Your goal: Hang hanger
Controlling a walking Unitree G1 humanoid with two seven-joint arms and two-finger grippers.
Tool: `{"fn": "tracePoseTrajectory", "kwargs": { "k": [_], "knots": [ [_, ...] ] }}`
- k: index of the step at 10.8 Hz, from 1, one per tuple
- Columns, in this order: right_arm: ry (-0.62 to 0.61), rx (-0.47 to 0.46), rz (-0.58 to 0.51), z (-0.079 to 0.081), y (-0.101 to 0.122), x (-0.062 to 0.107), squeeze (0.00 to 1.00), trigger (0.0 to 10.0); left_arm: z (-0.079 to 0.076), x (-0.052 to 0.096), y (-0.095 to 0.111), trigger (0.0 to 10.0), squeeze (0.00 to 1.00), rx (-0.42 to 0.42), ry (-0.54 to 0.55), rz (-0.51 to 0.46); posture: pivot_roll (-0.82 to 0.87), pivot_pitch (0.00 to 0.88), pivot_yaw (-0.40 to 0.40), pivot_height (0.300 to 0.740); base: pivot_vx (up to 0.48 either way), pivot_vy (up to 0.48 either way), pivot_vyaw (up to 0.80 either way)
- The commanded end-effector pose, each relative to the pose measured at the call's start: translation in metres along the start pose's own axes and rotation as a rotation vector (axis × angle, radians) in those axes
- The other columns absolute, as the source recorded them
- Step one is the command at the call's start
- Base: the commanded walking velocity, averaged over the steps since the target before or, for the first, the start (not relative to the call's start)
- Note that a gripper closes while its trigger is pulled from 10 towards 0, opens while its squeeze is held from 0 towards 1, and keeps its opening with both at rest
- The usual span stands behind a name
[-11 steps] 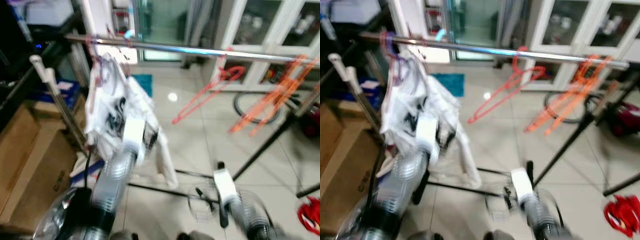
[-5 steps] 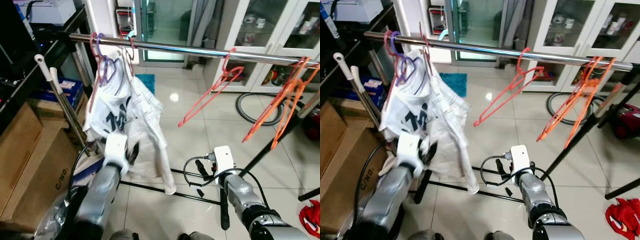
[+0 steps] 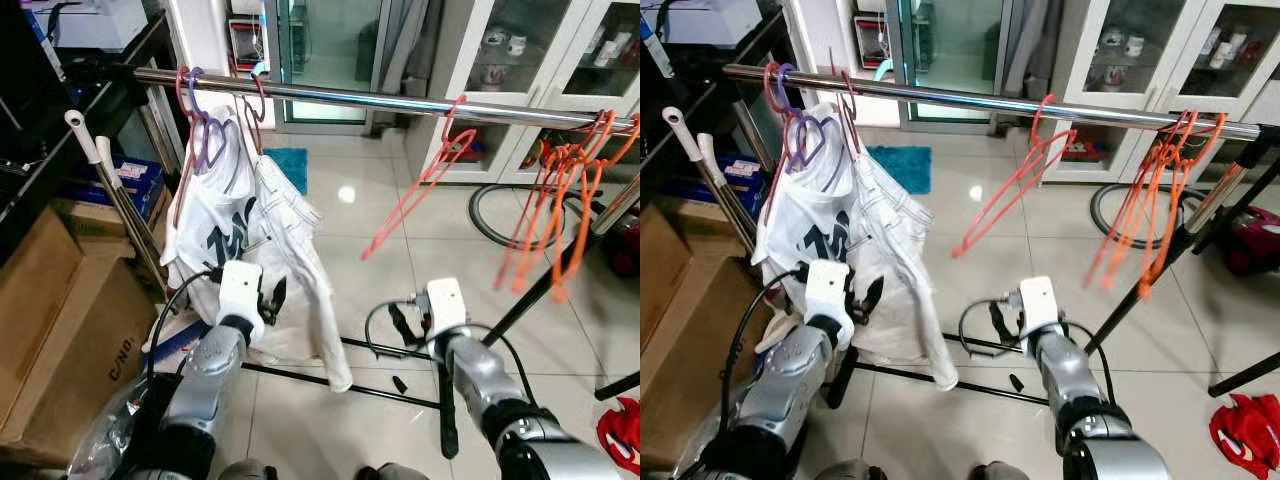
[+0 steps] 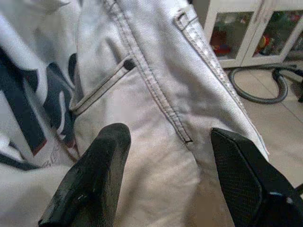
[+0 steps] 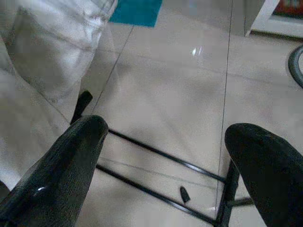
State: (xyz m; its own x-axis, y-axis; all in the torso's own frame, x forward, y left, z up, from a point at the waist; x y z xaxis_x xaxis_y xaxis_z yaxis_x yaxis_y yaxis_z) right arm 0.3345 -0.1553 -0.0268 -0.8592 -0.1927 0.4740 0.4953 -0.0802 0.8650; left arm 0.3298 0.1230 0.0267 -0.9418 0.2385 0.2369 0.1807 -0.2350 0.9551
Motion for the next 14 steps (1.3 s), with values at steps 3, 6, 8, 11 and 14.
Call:
{"fn": "tracePoseTrajectory", "kwargs": {
  "k": [3,6,8,11,14],
  "knots": [
    [0.005,0.010,-0.075,0.002,0.019,-0.003,0.00,10.0,-0.004,-0.005,0.003,10.0,0.00,-0.015,-0.019,-0.008,-0.06,0.000,0.020,0.740,0.000,0.000,-0.43],
    [0.009,0.013,-0.068,0.002,0.016,-0.002,0.00,10.0,-0.007,-0.009,0.005,10.0,0.00,-0.023,-0.019,-0.015,-0.06,0.000,0.014,0.740,0.000,0.000,0.00],
    [0.016,0.016,-0.061,0.004,0.015,-0.002,0.00,10.0,-0.008,-0.010,0.007,10.0,0.00,-0.030,-0.020,-0.024,-0.05,0.000,0.015,0.740,0.000,0.000,0.00],
    [0.005,0.005,-0.080,0.004,0.022,-0.004,0.00,10.0,-0.007,-0.015,0.009,10.0,0.00,-0.031,-0.011,-0.028,-0.07,0.000,0.025,0.740,0.000,0.000,0.00],
    [0.004,-0.020,-0.073,0.006,0.020,-0.004,0.00,10.0,0.006,-0.026,0.017,10.0,0.00,0.057,0.054,0.001,-0.08,0.000,0.037,0.740,0.000,0.000,0.00]
  ]
}}
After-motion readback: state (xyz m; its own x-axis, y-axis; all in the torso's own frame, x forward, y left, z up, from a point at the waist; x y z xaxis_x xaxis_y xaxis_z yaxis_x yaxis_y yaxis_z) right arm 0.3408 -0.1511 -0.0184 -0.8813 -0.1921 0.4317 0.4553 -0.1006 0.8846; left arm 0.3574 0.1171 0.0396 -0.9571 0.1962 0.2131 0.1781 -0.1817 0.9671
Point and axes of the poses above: a point about 5 cm out from each wrist's last joint towards the gripper, its own x axis pointing back from the gripper into the wrist, its own y axis along the axis of the wrist's last joint, z = x × y, the point moved 5 cm from there along -x, pointing out of the wrist towards the gripper, and after that the axes turned 12 degrees about -x, right-handed, at the moved point
